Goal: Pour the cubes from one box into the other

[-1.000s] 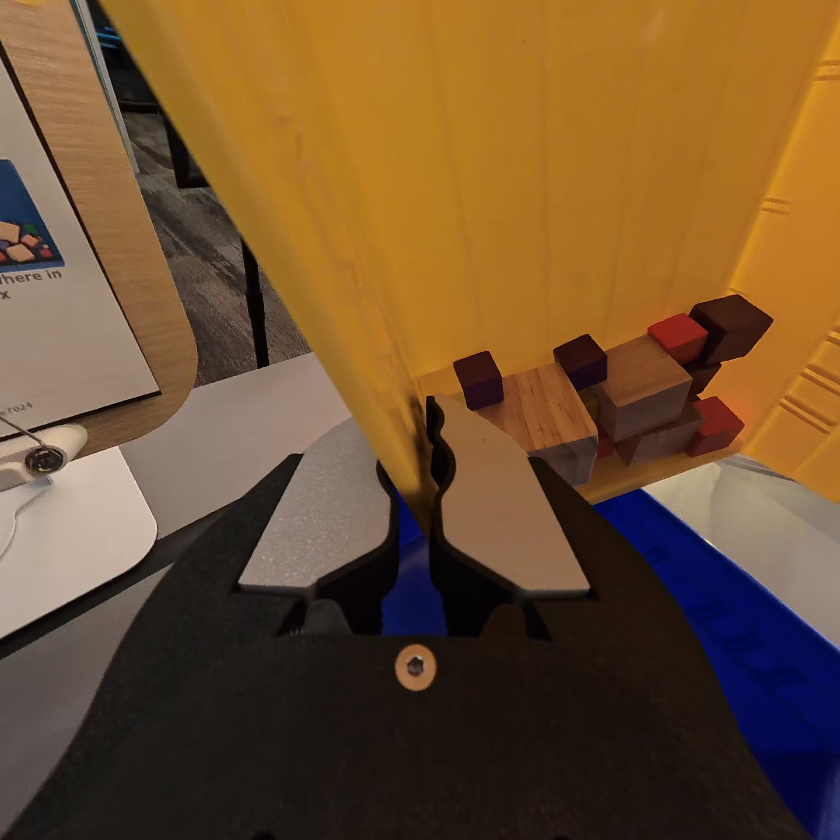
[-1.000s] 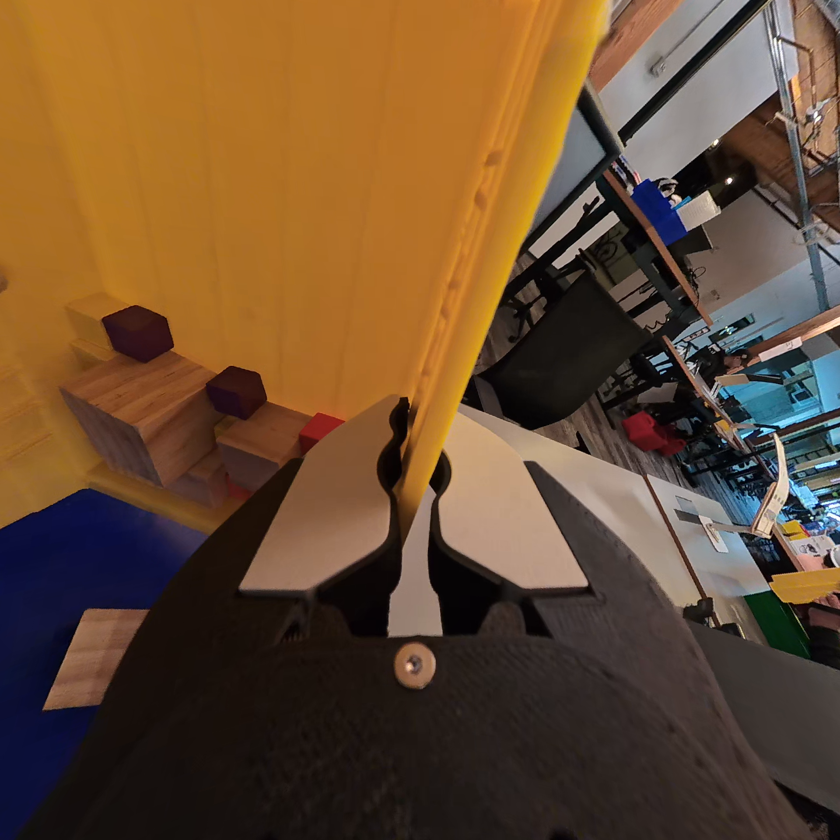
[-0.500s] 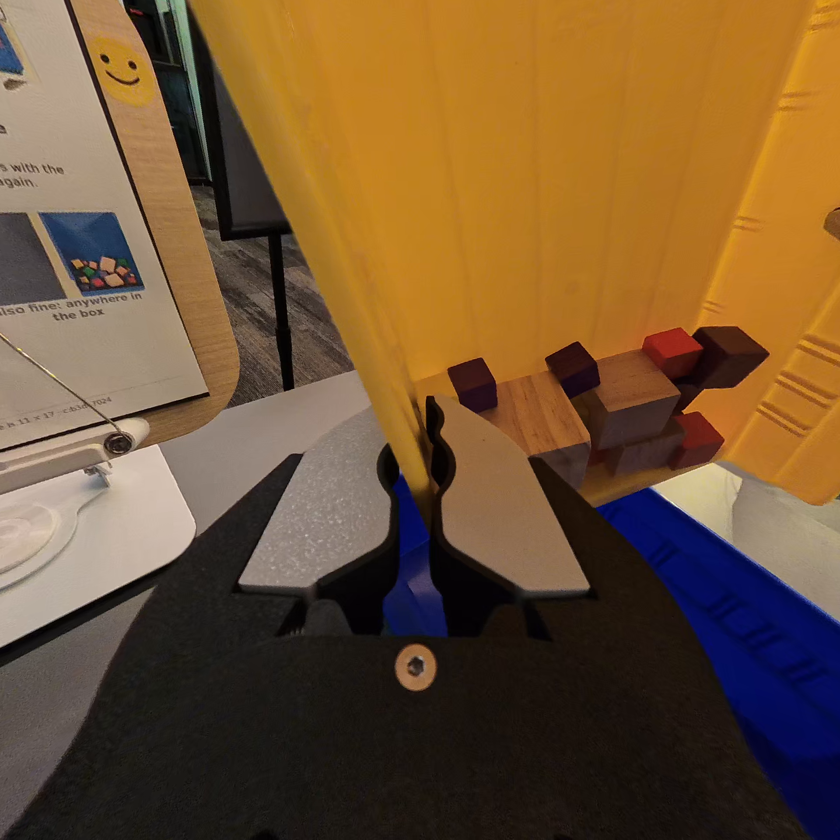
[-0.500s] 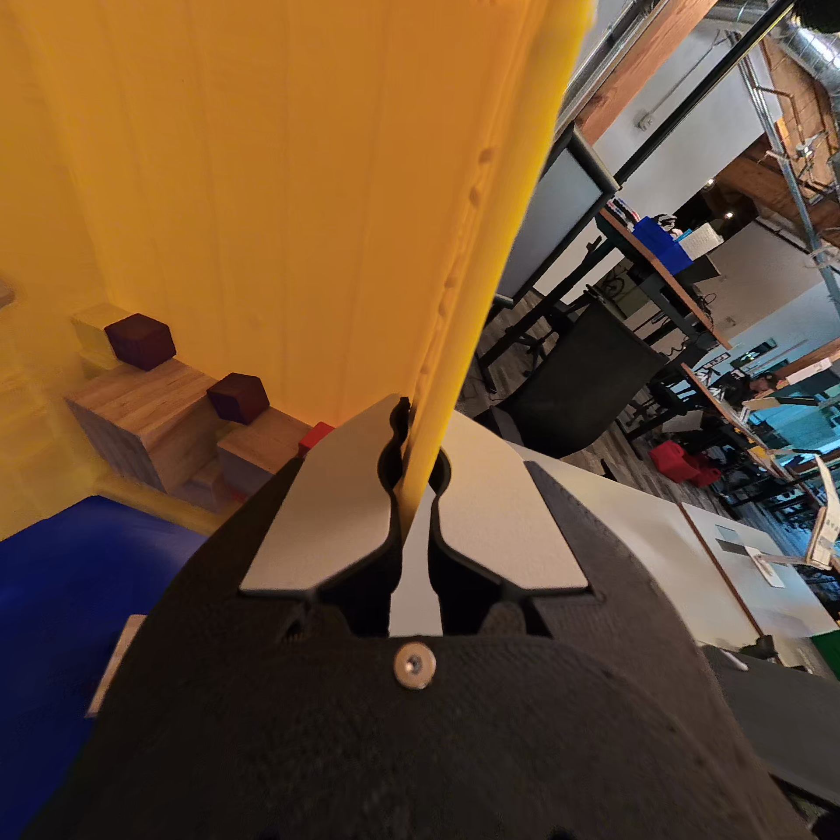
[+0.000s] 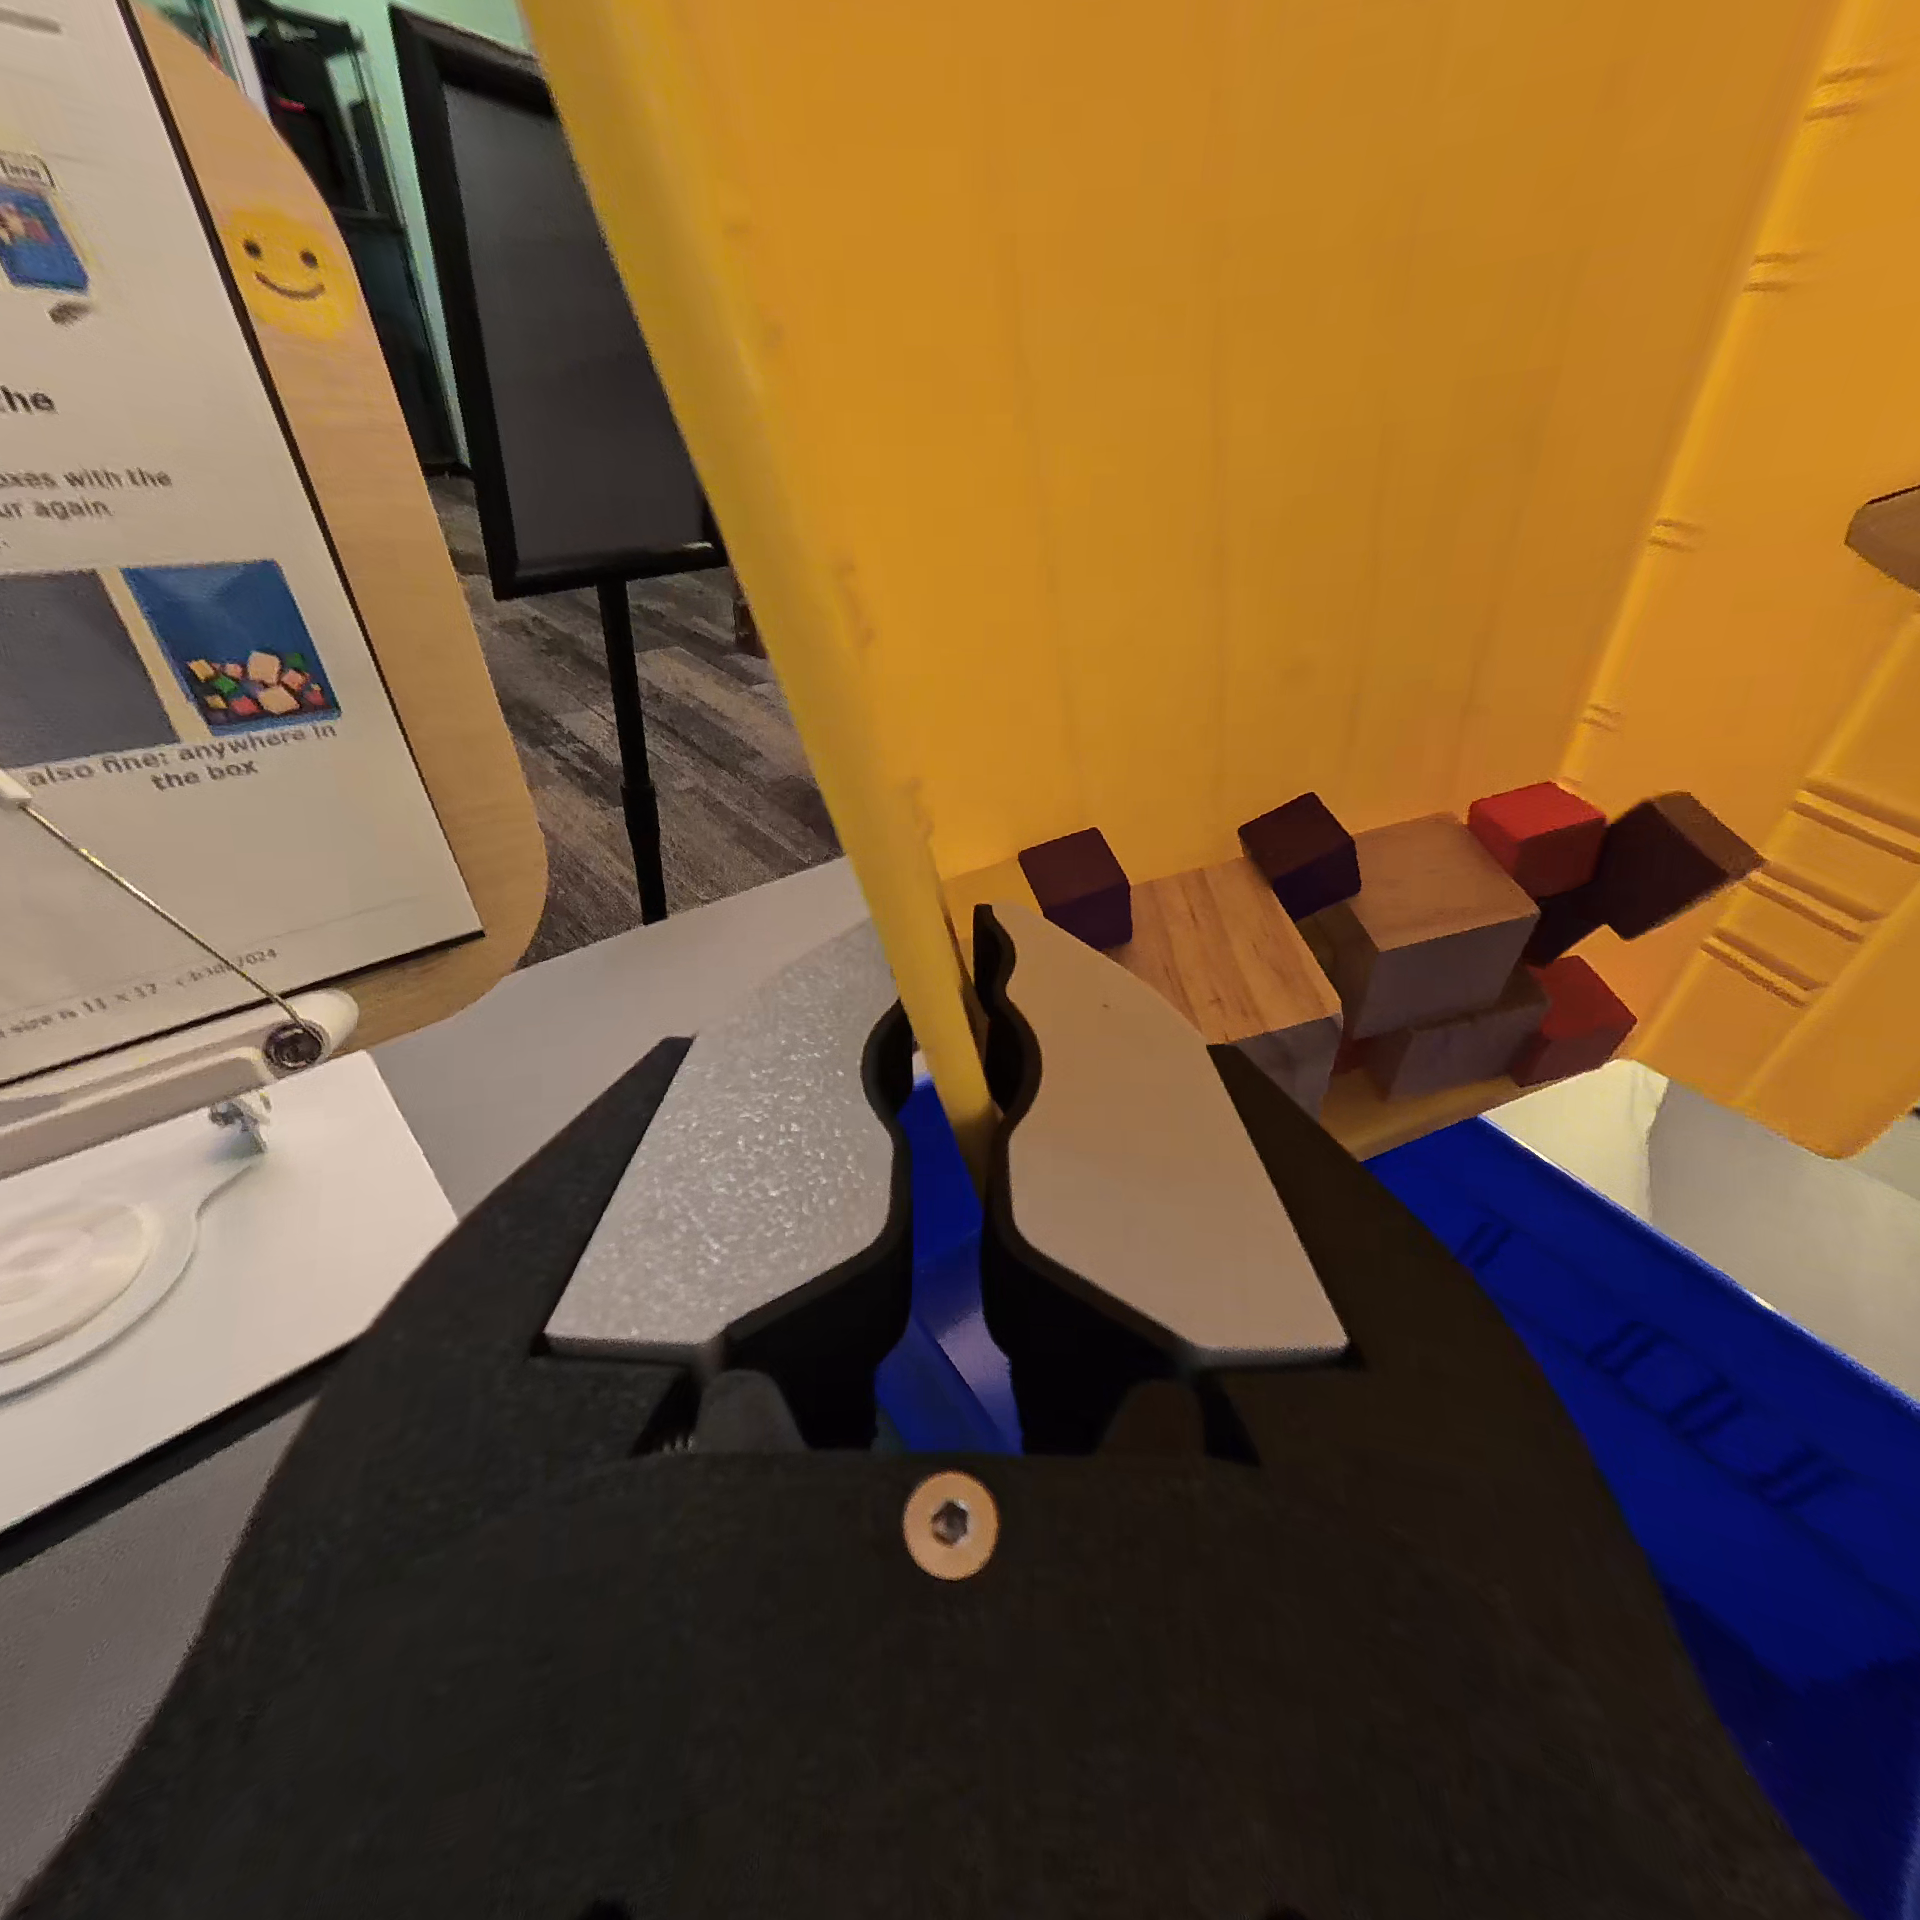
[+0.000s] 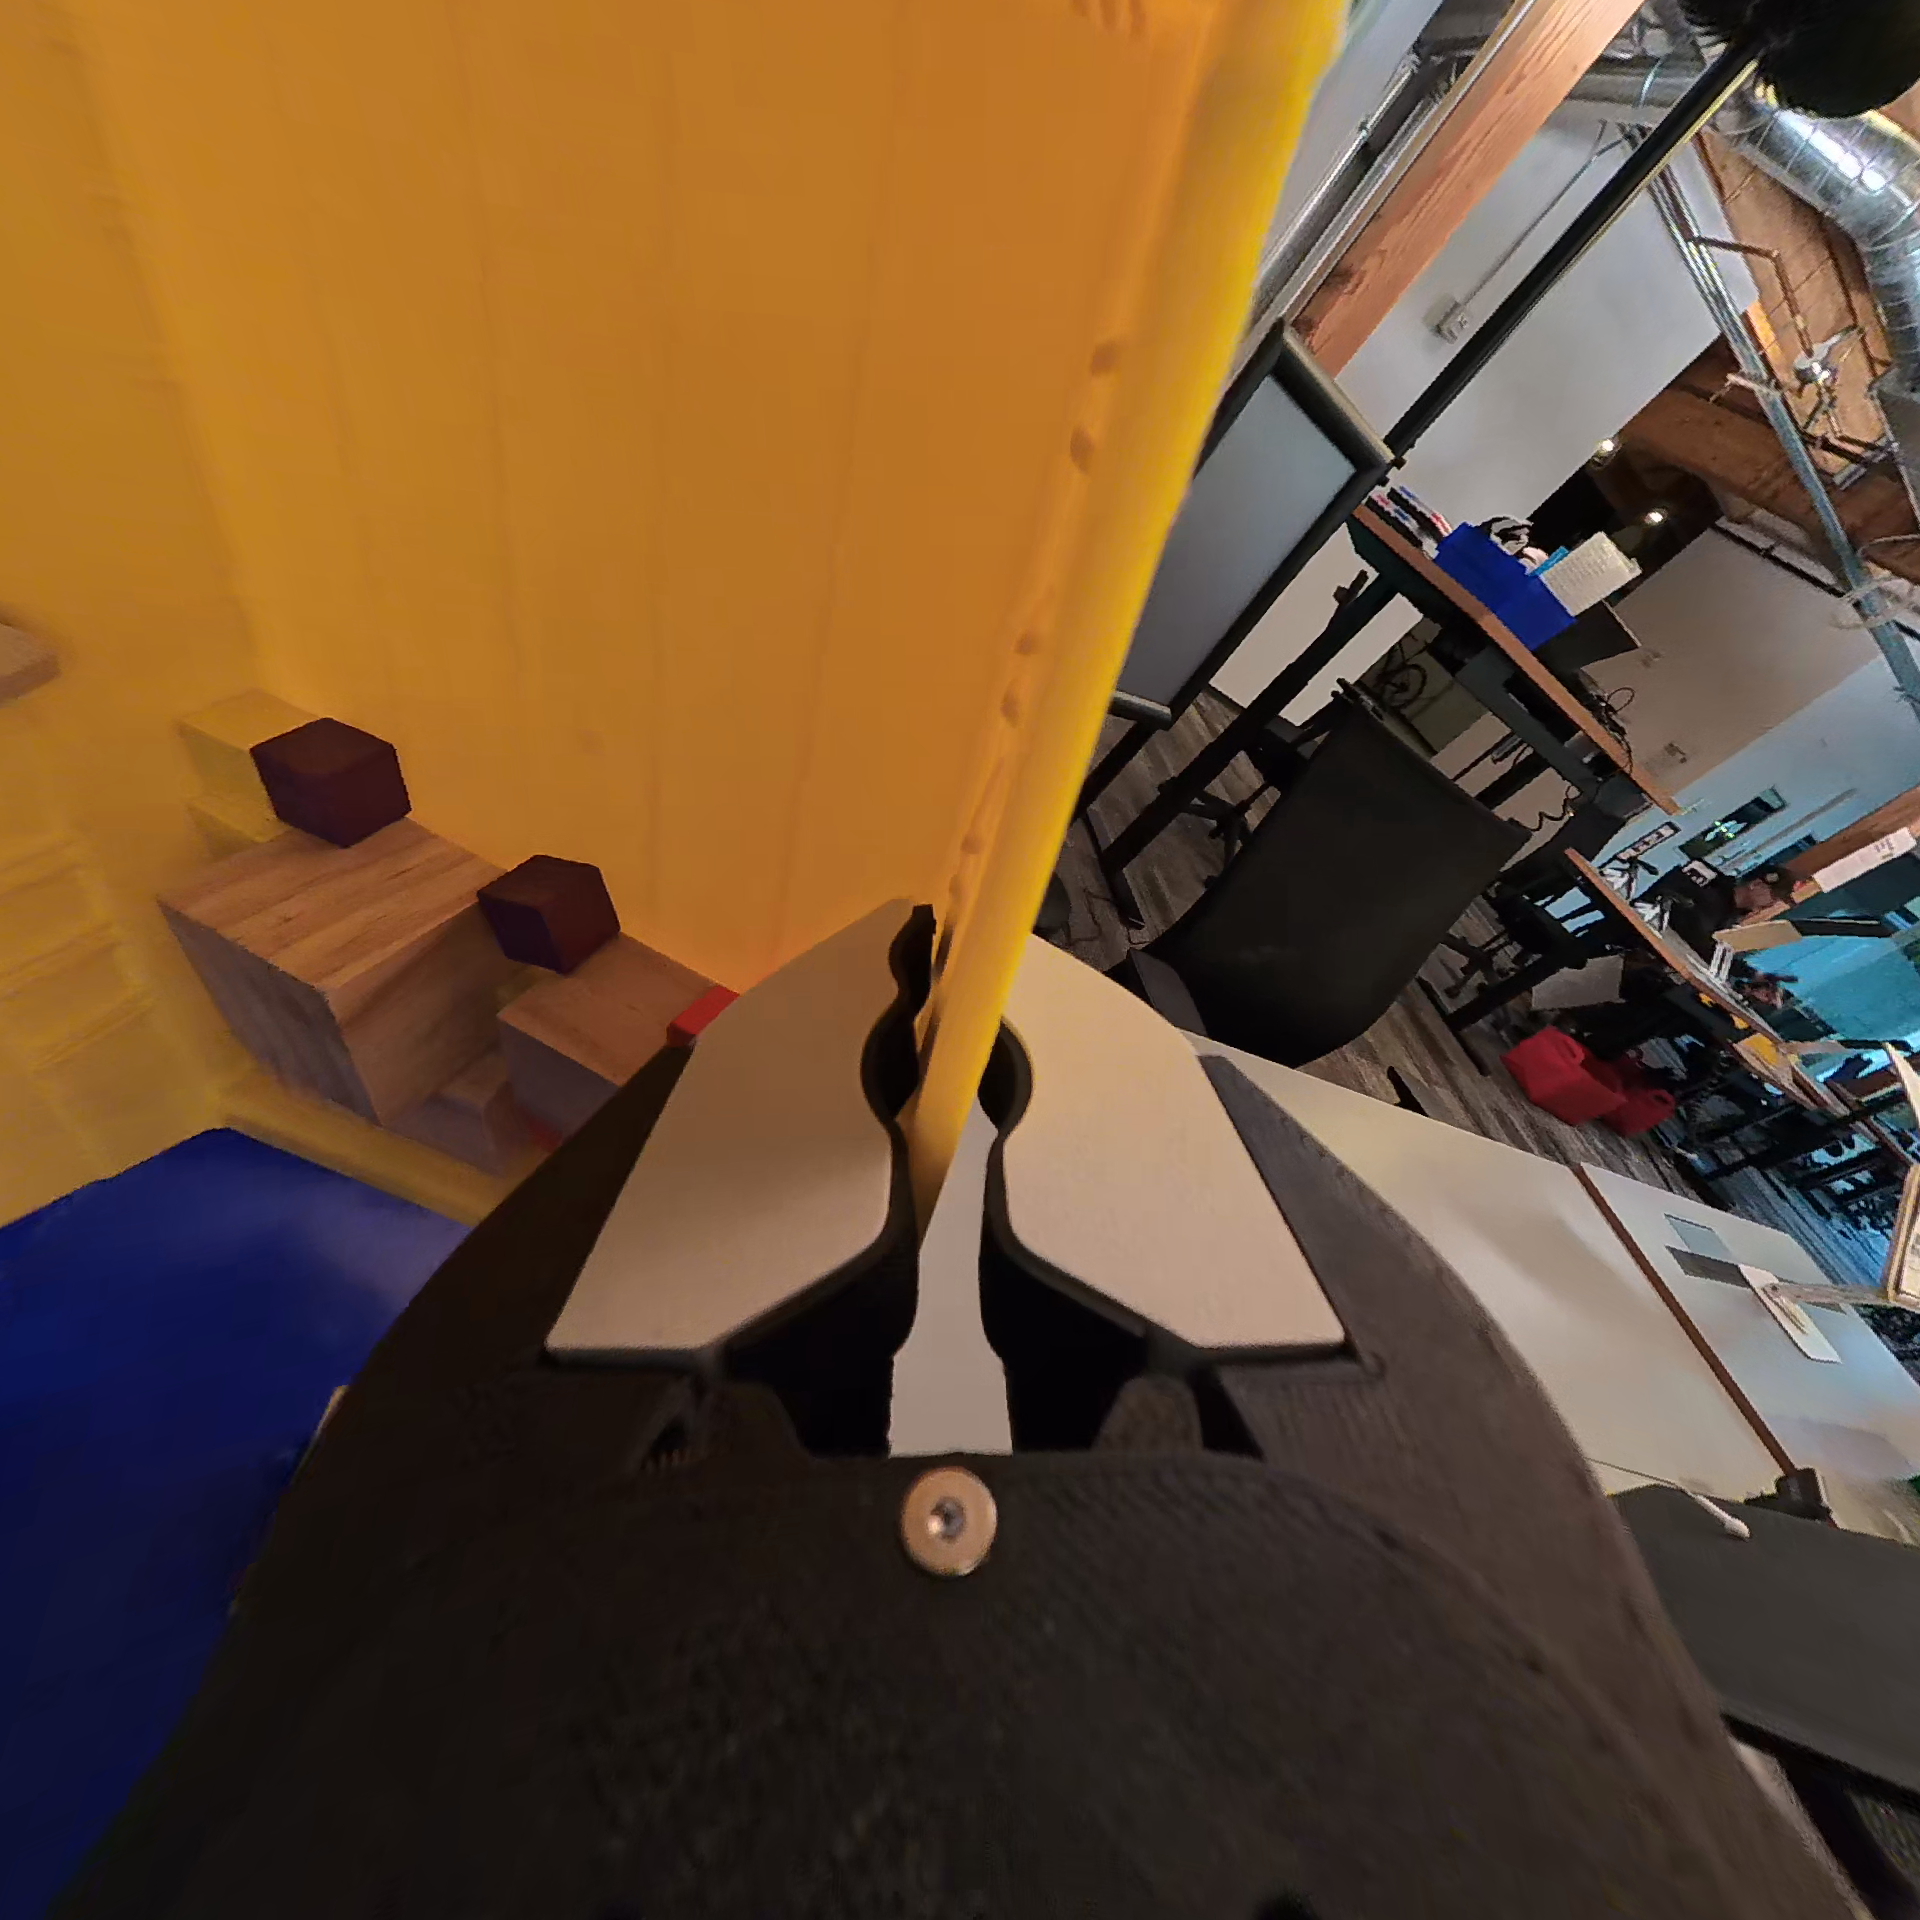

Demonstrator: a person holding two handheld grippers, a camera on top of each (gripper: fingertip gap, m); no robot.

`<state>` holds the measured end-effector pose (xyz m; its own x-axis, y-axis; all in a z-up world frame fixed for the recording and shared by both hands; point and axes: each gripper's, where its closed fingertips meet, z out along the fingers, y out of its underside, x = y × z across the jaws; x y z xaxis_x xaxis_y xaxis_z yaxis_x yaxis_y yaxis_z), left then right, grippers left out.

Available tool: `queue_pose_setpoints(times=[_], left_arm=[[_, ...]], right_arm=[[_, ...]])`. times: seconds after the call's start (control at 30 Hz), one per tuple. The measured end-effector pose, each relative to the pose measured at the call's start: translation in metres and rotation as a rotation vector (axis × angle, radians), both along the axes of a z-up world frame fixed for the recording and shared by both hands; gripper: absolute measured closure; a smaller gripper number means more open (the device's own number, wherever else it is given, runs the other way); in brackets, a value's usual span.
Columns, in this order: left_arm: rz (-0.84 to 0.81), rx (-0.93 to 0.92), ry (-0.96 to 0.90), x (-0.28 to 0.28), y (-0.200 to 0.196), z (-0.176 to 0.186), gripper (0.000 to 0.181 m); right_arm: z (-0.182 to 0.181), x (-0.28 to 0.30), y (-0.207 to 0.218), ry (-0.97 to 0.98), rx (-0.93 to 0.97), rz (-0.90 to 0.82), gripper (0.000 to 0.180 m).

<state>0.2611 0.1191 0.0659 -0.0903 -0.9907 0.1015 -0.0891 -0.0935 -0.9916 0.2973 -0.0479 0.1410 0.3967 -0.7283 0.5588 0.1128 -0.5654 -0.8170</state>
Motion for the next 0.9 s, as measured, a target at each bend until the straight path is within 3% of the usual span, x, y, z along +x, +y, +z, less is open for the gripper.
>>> queue_pose_setpoints(times=[0.17,0.9], left_arm=[[0.002,0.03,-0.019,-0.002,-0.005,0.006,0.172],[-0.037,-0.031,-0.035,0.003,-0.012,-0.003,0.172]], right_arm=[[0.001,-0.001,-0.007,-0.016,0.06,-0.005,0.175],[0.003,-0.002,-0.009,0.022,-0.014,-0.003,0.173]])
